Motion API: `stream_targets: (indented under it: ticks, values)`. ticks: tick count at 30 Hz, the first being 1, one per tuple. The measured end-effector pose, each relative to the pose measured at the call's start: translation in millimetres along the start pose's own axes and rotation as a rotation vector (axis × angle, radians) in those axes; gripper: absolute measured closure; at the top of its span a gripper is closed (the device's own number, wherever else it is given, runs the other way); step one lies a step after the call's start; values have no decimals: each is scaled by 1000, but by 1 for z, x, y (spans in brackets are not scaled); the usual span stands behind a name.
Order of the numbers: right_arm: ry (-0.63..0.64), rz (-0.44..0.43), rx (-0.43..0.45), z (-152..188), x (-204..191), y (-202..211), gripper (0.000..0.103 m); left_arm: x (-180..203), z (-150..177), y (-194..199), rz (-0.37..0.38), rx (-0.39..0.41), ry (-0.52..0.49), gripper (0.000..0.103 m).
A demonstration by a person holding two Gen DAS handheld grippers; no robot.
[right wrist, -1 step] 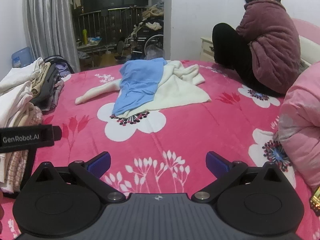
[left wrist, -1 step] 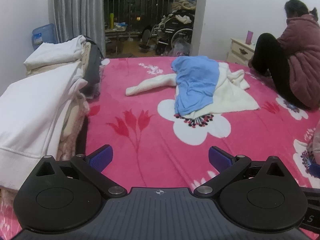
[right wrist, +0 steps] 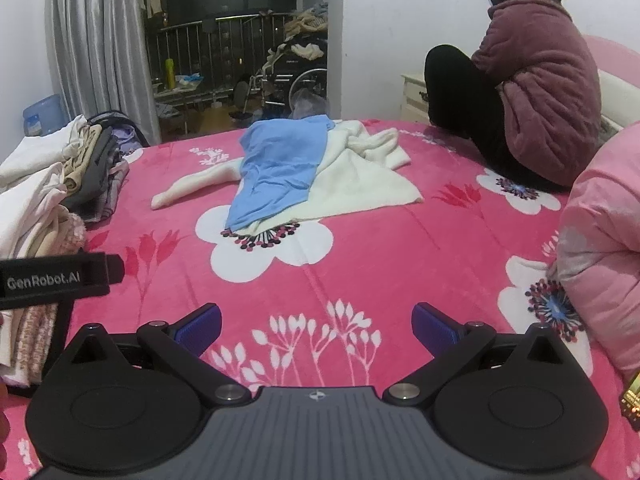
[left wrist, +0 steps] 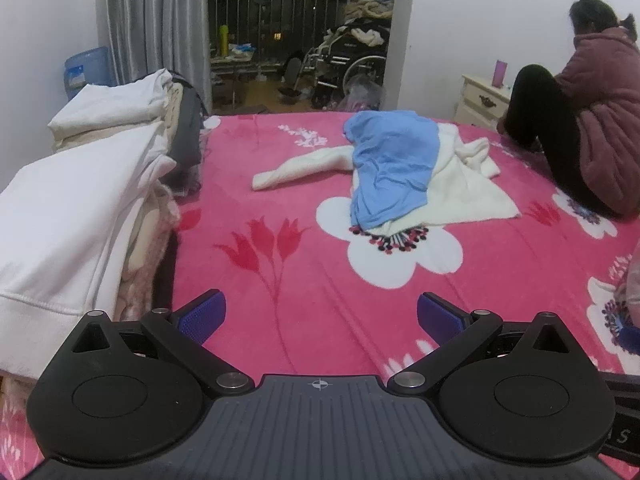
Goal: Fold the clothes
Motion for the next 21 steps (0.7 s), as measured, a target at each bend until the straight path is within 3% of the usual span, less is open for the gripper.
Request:
stream_targets:
  ticks: [10,15,21]
  values:
    - [-60,-38,8,0,4,0,0,-18,25,-8,78,-36,31,0]
    - [-124,-48,-6,0,14,-4,0,-22,27,-7,81,-62,63,0]
    - [-115,-26,-14,0,12,-4,0,-22,30,-8,62,-88,45,0]
Point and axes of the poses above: each gripper's, at about its wrist camera, not at the fingertips, and y roughly against the way its jaws point, x to its right, z to its underside, the point moved 4 cm from there along -y, roughly the way its jaws point, and after that the axes turned 13 degrees about -z, right-handed, at the moved point
